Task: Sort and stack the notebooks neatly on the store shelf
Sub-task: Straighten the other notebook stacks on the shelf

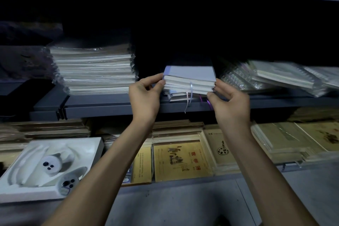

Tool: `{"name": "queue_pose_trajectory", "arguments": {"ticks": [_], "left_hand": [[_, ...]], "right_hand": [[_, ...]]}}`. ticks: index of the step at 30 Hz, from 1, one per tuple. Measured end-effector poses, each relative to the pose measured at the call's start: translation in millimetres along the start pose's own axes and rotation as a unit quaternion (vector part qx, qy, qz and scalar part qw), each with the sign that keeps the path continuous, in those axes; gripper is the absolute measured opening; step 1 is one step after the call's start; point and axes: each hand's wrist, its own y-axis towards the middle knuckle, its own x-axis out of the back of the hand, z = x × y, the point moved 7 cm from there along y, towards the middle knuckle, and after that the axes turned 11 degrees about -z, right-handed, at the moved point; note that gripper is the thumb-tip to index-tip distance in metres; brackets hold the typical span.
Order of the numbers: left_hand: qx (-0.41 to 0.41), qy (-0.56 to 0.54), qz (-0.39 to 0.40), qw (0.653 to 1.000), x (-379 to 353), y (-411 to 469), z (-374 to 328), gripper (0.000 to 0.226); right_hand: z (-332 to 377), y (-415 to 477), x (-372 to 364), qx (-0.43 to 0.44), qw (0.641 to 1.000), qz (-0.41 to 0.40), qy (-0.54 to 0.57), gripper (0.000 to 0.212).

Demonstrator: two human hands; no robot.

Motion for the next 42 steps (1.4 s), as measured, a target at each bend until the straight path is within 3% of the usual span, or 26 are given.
{"name": "queue_pose_trajectory", "arguments": {"ticks": [11, 16, 24, 28, 37, 42], "left_hand": [[-0.022, 0.015, -0.022, 0.999, 8, -9, -3, 0.024], [-0.022, 0.042, -0.005, 0.999, 8, -10, -1, 0.030], [0.002, 0.033, -0.002, 0.999, 12, -7, -3, 0.020], [-0.001, 0.045, -0.016, 0.999, 12, -8, -4, 0.019], [-0.028, 0.046, -0.038, 0.998, 2, -18, -12, 0.023], [-0.032, 0.044, -0.034, 0.998, -6, -29, -10, 0.027]], "right_hand": [[-6, 5, -2, 0.010, 1.000, 0.003, -0.003, 0.041], [-14, 5, -2, -0.039, 0.999, -0.006, 0.028, 0.042], [-21, 3, -5, -0.140, 0.978, -0.047, 0.145, 0.032], [-21, 14, -5, -0.124, 0.980, -0.077, 0.137, 0.018], [-10, 41, -4, -0.008, 0.996, -0.081, 0.048, 0.012], [-20, 56, -6, -0.023, 0.994, -0.086, 0.064, 0.013]]}}
